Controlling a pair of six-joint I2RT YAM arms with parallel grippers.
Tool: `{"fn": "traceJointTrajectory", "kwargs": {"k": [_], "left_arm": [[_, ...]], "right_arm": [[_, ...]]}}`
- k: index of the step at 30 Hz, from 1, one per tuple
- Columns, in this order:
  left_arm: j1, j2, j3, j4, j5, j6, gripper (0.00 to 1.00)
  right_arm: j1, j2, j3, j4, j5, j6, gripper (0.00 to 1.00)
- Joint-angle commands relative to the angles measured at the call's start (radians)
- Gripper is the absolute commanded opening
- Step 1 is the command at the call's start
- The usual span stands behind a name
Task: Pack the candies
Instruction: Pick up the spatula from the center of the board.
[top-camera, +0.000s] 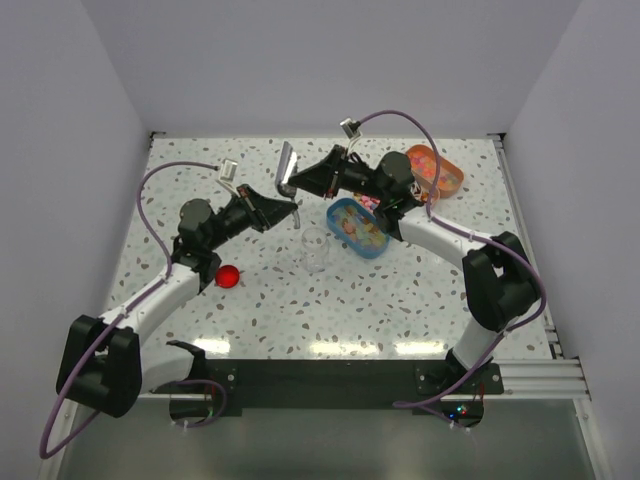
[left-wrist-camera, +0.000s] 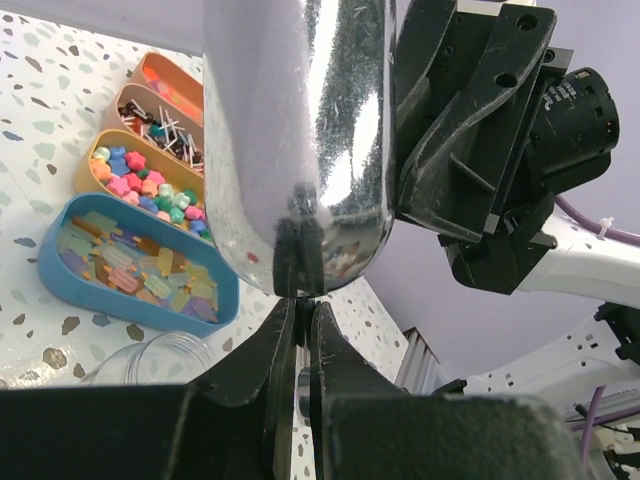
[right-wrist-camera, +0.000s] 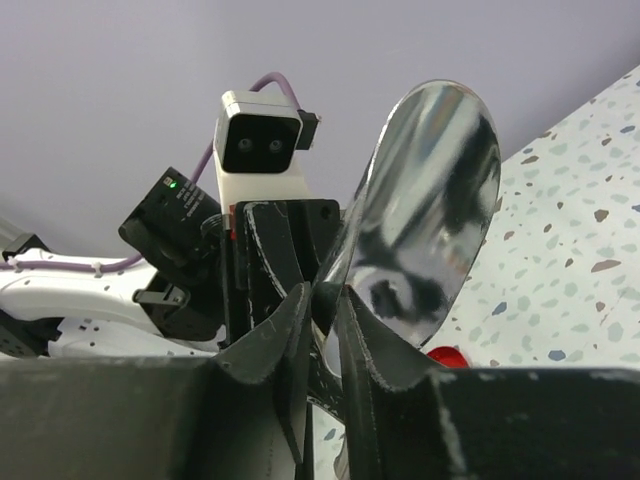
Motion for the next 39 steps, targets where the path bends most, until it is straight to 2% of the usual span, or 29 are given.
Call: {"fn": "traceJointTrajectory", "kwargs": {"k": [1,3,4,5,7,8,10,11,12,13,14,16,17,18,21,22,25,29,32,35,39], "left_arm": [[-0.013,0.009,-0.003,0.091,0.003,-0.002,0.00],[-0.011,0.019,-0.004,0.100,0.003,-0.004,0.00],[-0.014,0.023,-0.004,0.101,0.004,-0.007,0.00],[-0.014,0.024,-0.004,0.100,0.001,-0.005,0.00],[-0.014,0.026,0.000,0.089,0.001,0.004,0.00],[-0.014,0.024,0.013,0.045,0.000,0.016,0.08],[-0.013,0.004,0.028,-0.022,-0.019,0.074,0.21],[-0.013,-0.006,0.051,-0.100,-0.027,0.122,0.30],[-0.013,-0.031,0.065,-0.150,-0.049,0.151,0.34],[-0.013,-0.043,0.079,-0.197,-0.065,0.180,0.37],[-0.013,-0.059,0.111,-0.292,-0.079,0.235,0.42],[-0.013,-0.098,0.147,-0.392,-0.129,0.289,0.47],[-0.013,-0.108,0.190,-0.494,-0.151,0.312,0.50],[-0.011,-0.125,0.215,-0.545,-0.190,0.353,0.51],[-0.005,-0.125,0.328,-0.745,-0.266,0.401,0.52],[0.004,-0.117,0.362,-0.785,-0.270,0.407,0.52],[0.030,-0.054,0.515,-0.932,-0.251,0.421,0.51],[0.041,0.071,0.768,-1.136,-0.218,0.453,0.48],[0.041,0.179,0.873,-1.230,-0.134,0.473,0.43],[0.037,0.275,0.907,-1.293,-0.027,0.501,0.39],[0.015,0.299,0.884,-1.327,-0.007,0.526,0.38]], "right_arm": [[0.009,-0.029,-0.018,0.077,-0.016,0.008,0.19],[0.012,-0.034,-0.025,0.079,-0.021,0.005,0.12],[0.015,-0.037,-0.034,0.076,-0.023,-0.003,0.04],[0.015,-0.042,-0.038,0.073,-0.027,-0.009,0.00],[0.017,-0.054,-0.042,0.048,-0.041,-0.037,0.00],[0.017,-0.062,-0.039,0.033,-0.046,-0.053,0.00],[0.017,-0.101,-0.029,-0.091,-0.046,-0.165,0.00],[0.017,-0.118,-0.022,-0.158,-0.036,-0.220,0.00],[0.017,-0.135,-0.012,-0.317,-0.009,-0.282,0.00],[0.018,-0.169,0.017,-0.407,0.008,-0.410,0.00],[0.020,-0.183,0.033,-0.582,0.032,-0.478,0.00],[0.026,-0.215,0.086,-0.743,0.112,-0.658,0.00],[0.029,-0.223,0.100,-0.812,0.137,-0.711,0.00],[0.032,-0.229,0.116,-0.933,0.160,-0.757,0.00],[0.056,-0.249,0.156,-1.120,0.258,-0.912,0.00],[0.078,-0.252,0.175,-1.163,0.302,-1.017,0.00],[0.143,-0.261,0.179,-1.279,0.387,-1.159,0.00],[0.220,-0.284,0.143,-1.319,0.558,-1.268,0.00],[0.256,-0.298,0.123,-1.313,0.611,-1.311,0.00],[0.271,-0.316,0.111,-1.287,0.637,-1.334,0.00],[0.276,-0.333,0.091,-1.259,0.631,-1.347,0.00]]}}
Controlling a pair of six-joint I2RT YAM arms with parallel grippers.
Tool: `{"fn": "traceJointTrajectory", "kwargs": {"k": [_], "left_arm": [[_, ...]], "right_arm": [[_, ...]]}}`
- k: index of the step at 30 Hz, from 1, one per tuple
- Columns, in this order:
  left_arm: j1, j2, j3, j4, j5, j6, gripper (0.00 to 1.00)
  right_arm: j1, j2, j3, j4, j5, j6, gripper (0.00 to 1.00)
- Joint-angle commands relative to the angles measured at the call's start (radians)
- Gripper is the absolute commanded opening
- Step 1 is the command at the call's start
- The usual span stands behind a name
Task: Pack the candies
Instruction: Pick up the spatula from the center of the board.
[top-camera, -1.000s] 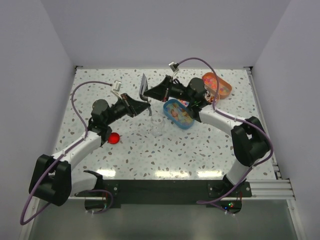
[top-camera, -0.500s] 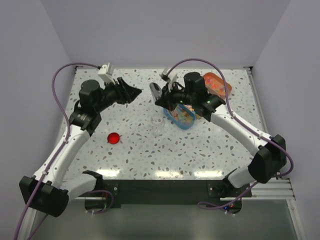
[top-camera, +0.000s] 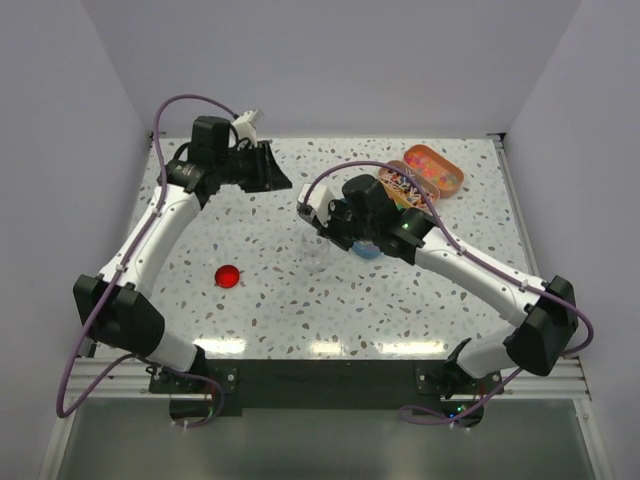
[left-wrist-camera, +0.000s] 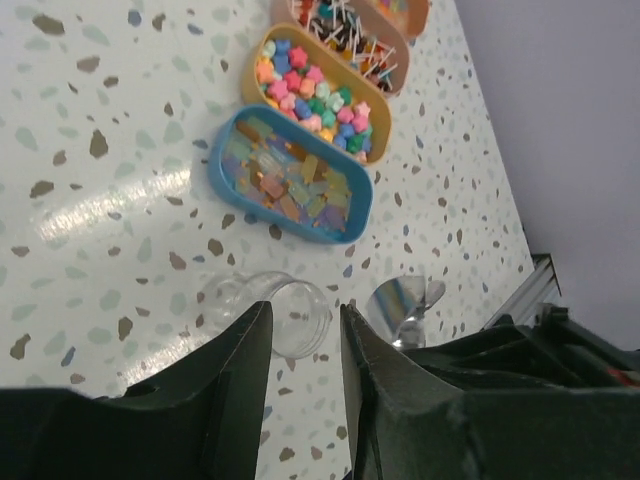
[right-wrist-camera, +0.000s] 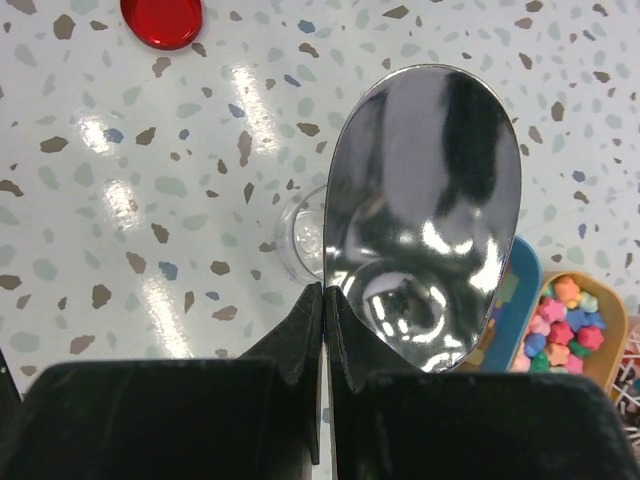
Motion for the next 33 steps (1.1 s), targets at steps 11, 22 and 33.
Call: {"fn": "traceJointTrajectory", "kwargs": {"k": [11,22,33], "left_arm": [[-0.062,-0.052,-0.095,0.033,0.190,0.019,0.38],[-0.014,-0.101,-0.106,0.054,0.149,0.016,0.42],[-0.027,-0.089,-0.129,0.056,0.224,0.033,0.43]], "right_arm": [[0.007,-0.032,-0.011,0.054,-0.008,-0.051,0.00],[0.006,-0.038,-0.035,0.066,0.000,-0.048,0.00],[0.007,-0.038,-0.035,0.071,-0.014,-0.042,0.00]]}}
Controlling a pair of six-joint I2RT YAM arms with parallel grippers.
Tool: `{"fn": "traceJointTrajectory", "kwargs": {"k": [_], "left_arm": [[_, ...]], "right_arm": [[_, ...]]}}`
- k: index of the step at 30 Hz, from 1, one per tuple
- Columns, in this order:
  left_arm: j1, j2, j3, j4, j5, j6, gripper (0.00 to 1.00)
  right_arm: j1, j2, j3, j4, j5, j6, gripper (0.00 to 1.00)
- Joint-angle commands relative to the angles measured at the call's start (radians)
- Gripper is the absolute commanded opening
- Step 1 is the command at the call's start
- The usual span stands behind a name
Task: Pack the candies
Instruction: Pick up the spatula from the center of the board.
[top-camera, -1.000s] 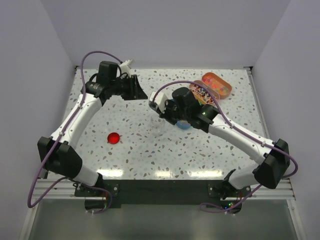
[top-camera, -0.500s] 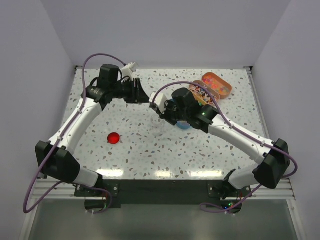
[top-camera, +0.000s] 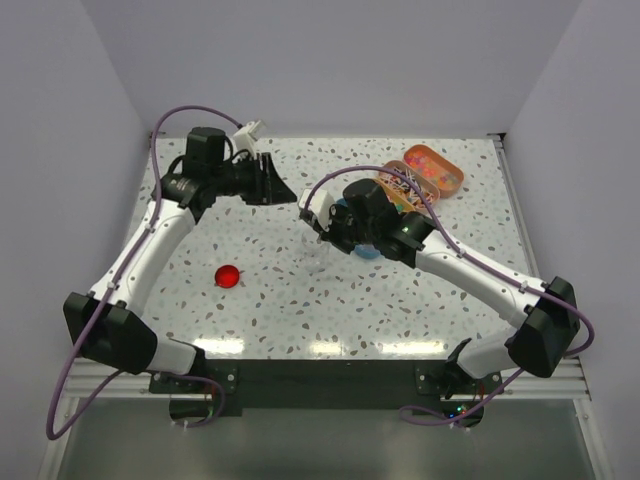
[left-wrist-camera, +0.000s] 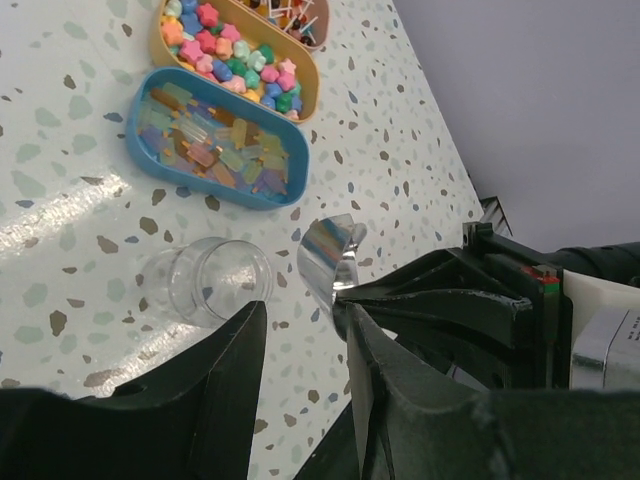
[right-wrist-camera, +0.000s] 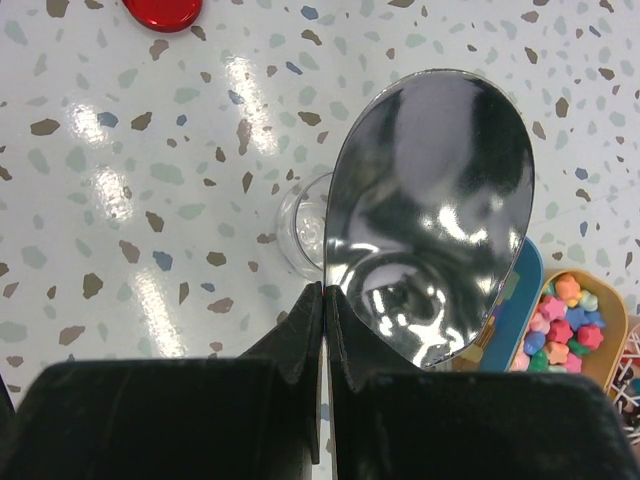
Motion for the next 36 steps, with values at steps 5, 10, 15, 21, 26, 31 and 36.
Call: {"fn": "traceJointTrajectory", "kwargs": {"k": [5,10,15,21,26,31,36], "left_arm": [[-0.063,0.011,-0.014,0.050,0.052,0.012,0.43],[-0.080,0.042,-0.008,0.042,0.026,0.016,0.39],[-0.099,0.071,0.006,-0.014,-0.057,0.045,0.33],[-0.122,0.086,0.018,-0.053,-0.092,0.069,0.24],[-0.131,0.105,0.026,-0.088,-0.129,0.094,0.05],[-0.126,0.108,0.018,-0.085,-0.108,0.103,0.00],[-0.044,0.097,-0.028,-0.016,0.022,0.089,0.00]], "right_arm": [[0.010,-0.006,0.011,0.049,-0.027,-0.005,0.00],[0.011,-0.009,0.011,0.050,-0.030,-0.005,0.00],[0.013,-0.011,0.008,0.052,-0.024,-0.005,0.00],[0.015,-0.006,0.008,0.061,-0.024,-0.004,0.00],[0.019,-0.005,0.009,0.064,-0.026,-0.001,0.00],[0.019,-0.023,0.004,0.072,-0.042,0.008,0.06],[0.016,-0.098,-0.017,0.084,-0.087,0.044,0.45]]}}
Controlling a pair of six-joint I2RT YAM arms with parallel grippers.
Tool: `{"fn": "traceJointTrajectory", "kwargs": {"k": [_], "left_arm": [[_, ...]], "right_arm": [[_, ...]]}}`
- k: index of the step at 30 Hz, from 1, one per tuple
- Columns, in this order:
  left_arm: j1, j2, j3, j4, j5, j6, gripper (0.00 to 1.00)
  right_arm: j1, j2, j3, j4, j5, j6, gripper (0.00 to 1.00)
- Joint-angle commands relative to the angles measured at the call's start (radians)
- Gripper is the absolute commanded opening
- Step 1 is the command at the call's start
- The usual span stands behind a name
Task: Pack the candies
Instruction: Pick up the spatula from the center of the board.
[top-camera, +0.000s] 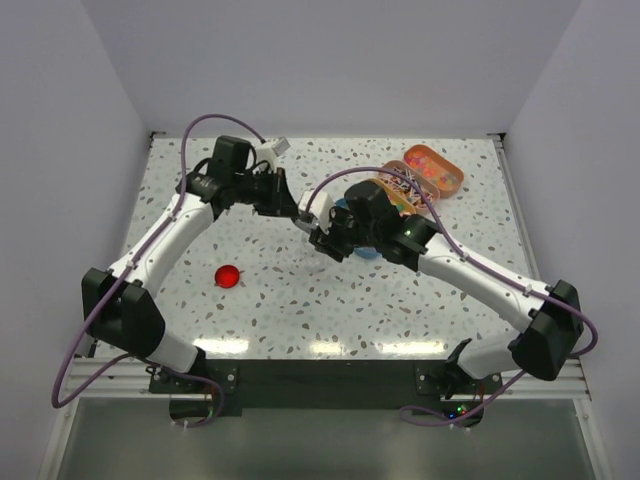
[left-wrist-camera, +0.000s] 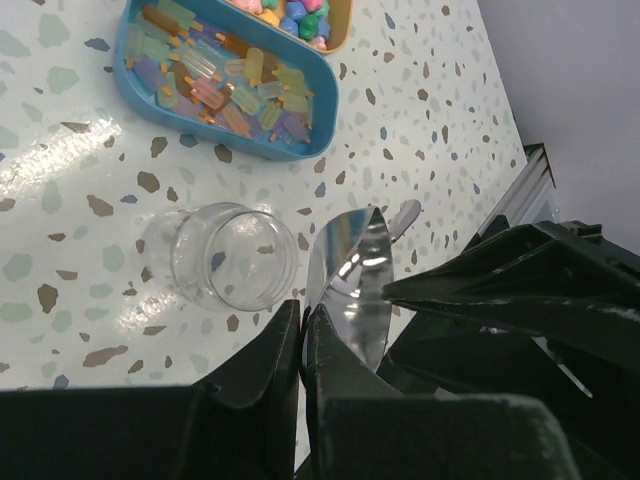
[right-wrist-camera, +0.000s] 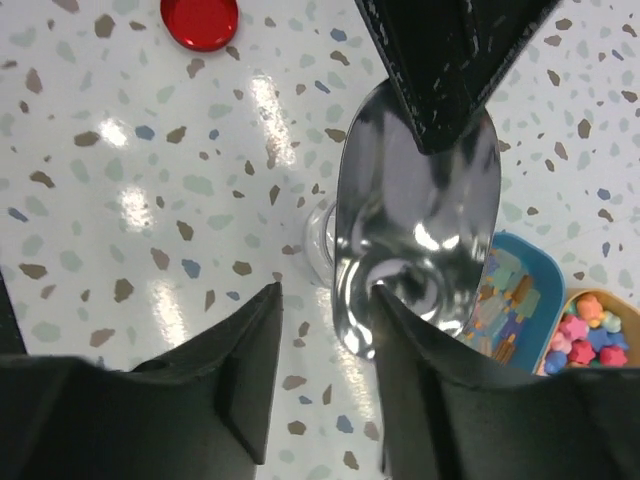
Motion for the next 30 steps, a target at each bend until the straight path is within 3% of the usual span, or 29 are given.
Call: {"fn": "traceJointTrajectory", "kwargs": {"k": [1,2,3,5,10,20,30], "left_arm": [[0.070,-0.009,-0.025,0.046,0.096,0.013,0.00],[0.097,-0.010,-0.029,0.051,0.117,0.015,0.00],[0.111,-0.013,-0.042,0.057,0.131,0.015,0.00],[0.146,-0.022,-0.057,0.074,0.197,0.009,0.00],[0.182,-0.049,-0.111,0.114,0.281,0.001,0.00],[0.223,-0.095,-0.209,0.299,0.392,-0.138,0.00],[0.226,-0.098,-0.256,0.401,0.432,-0.247,0.00]], "right_arm": [[0.001,-0.097,-0.009,0.071,-0.042,0.025,0.54],[-0.013,-0.112,-0.022,0.068,-0.042,0.034,0.58],[-0.024,-0.135,-0.029,0.065,-0.042,0.038,0.69],[-0.079,-0.163,-0.061,0.060,-0.059,0.057,0.73],[-0.186,-0.230,-0.132,0.114,-0.129,0.095,0.74],[-0.222,-0.172,-0.126,0.137,-0.270,0.098,0.70],[-0.229,-0.101,-0.115,0.175,-0.280,0.097,0.63]]}}
